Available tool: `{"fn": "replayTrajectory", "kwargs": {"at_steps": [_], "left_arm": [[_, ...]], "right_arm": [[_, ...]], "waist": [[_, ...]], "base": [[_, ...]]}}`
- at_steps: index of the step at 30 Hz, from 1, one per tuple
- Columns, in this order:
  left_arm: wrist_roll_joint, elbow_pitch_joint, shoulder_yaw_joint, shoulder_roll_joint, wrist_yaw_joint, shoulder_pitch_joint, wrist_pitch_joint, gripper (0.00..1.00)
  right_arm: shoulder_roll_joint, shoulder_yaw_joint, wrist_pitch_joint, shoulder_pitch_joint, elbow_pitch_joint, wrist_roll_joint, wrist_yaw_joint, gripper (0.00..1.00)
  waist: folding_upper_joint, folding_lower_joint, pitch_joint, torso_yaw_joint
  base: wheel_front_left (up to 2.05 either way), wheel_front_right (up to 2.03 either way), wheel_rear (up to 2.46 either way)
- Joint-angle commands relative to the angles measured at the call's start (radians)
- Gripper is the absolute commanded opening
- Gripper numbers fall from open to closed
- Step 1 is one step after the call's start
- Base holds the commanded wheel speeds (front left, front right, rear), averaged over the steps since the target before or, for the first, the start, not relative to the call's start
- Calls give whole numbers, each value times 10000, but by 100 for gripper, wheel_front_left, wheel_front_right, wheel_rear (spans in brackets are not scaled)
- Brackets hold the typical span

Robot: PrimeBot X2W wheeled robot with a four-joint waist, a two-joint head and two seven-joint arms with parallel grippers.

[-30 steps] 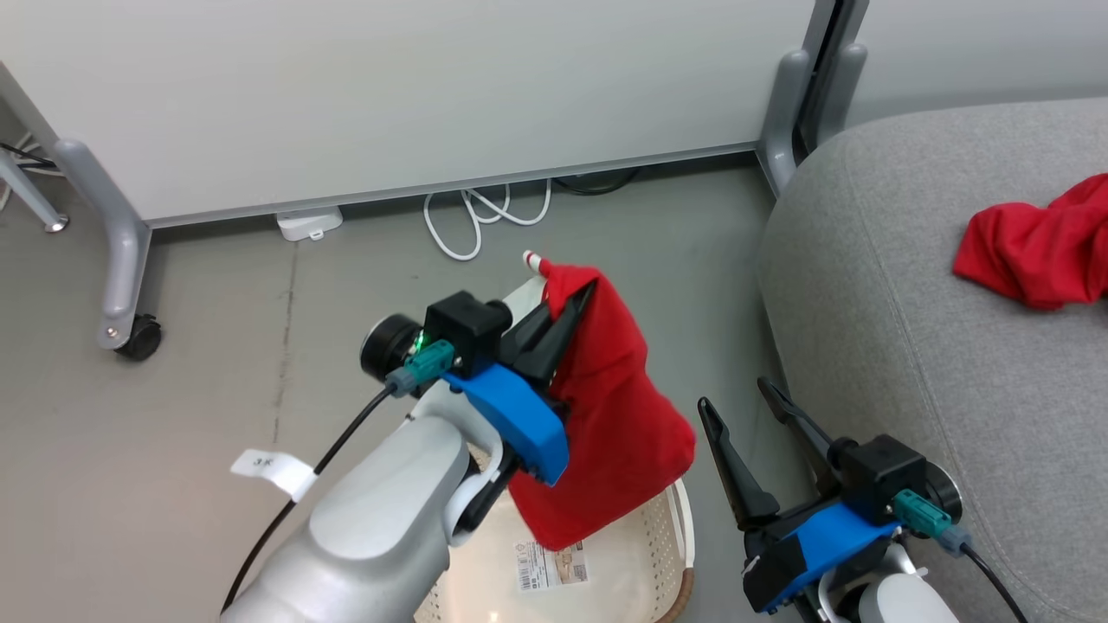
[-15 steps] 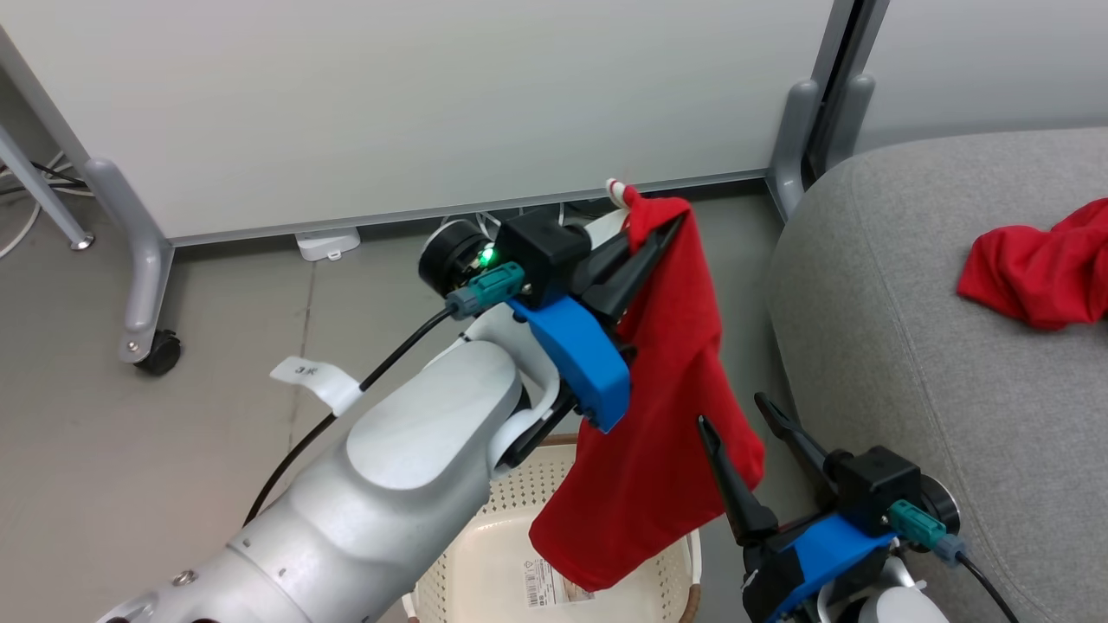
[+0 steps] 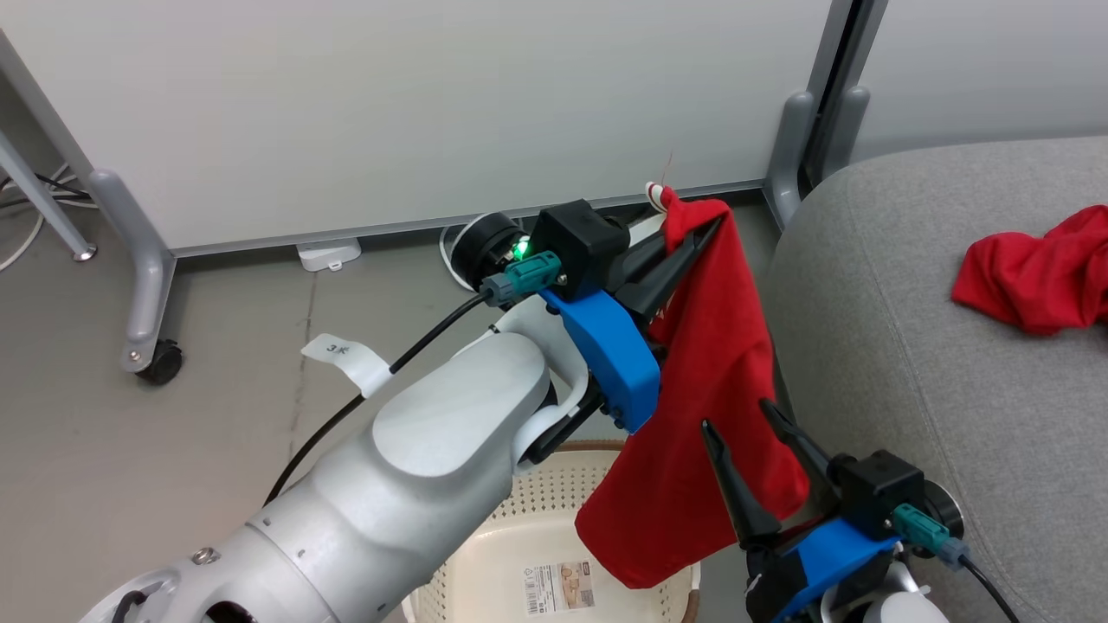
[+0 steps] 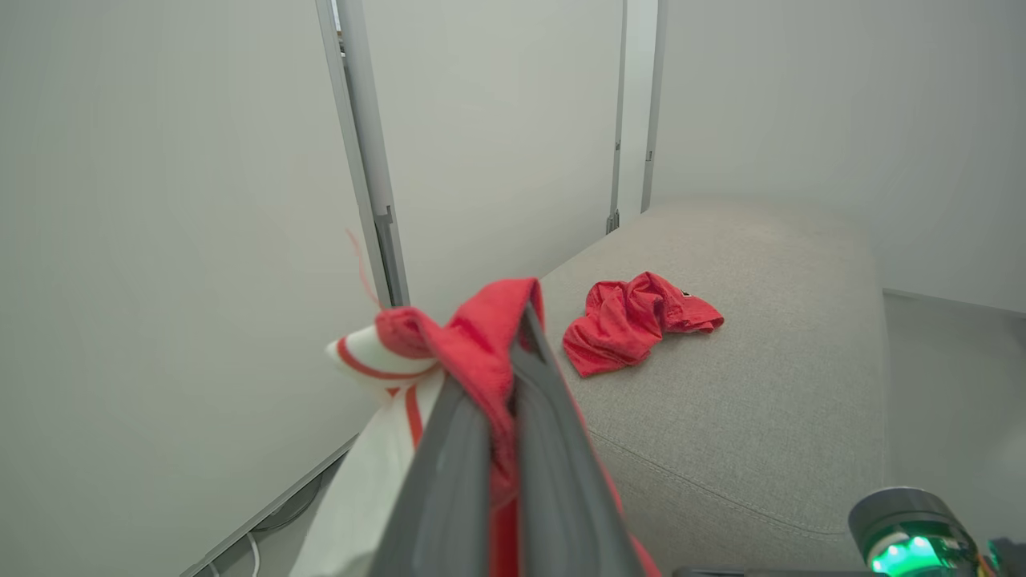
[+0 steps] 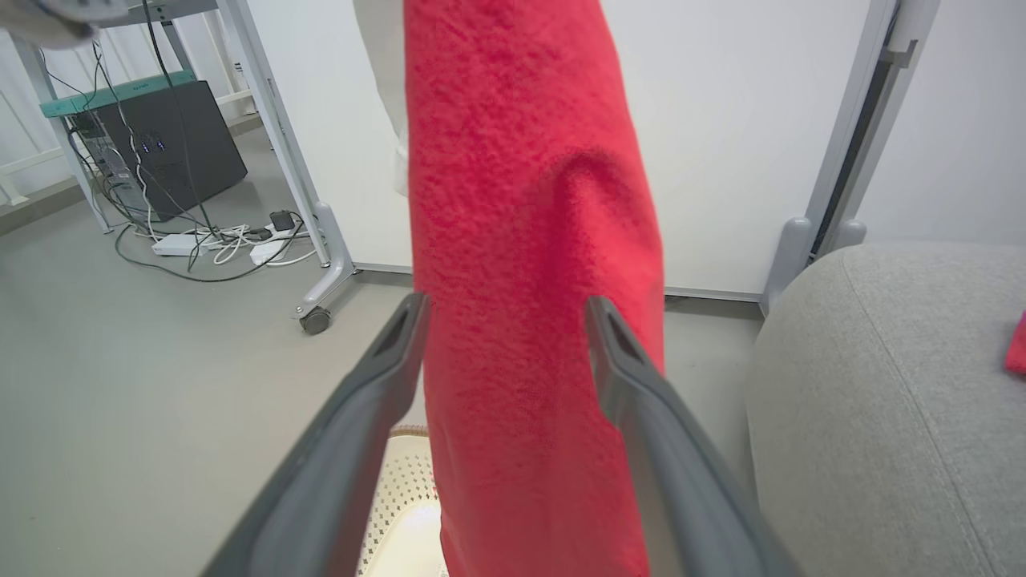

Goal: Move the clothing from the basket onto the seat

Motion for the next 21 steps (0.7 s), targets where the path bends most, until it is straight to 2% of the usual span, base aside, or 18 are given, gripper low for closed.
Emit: {"fn": "replayTrajectory", "kwargs": {"at_steps": [1, 16, 21], "left_arm": [[-63, 31, -49, -14, -8, -168, -68, 0], [-463, 328, -689, -79, -8, -362, -239, 0], [-615, 378, -853, -108, -8, -341, -286, 0]], "right_arm": [[-5, -32, 28, 124, -52, -44, 5, 100], [-5, -32, 592, -863, 44, -192, 5, 100], [-5, -353, 795, -1127, 184, -363, 5, 100]], "waist": [[-1, 0, 5, -1], [-1, 0, 57, -16], [-1, 0, 24, 30]], "base": [[0, 0, 0], [0, 0, 0], [0, 0, 0]]}}
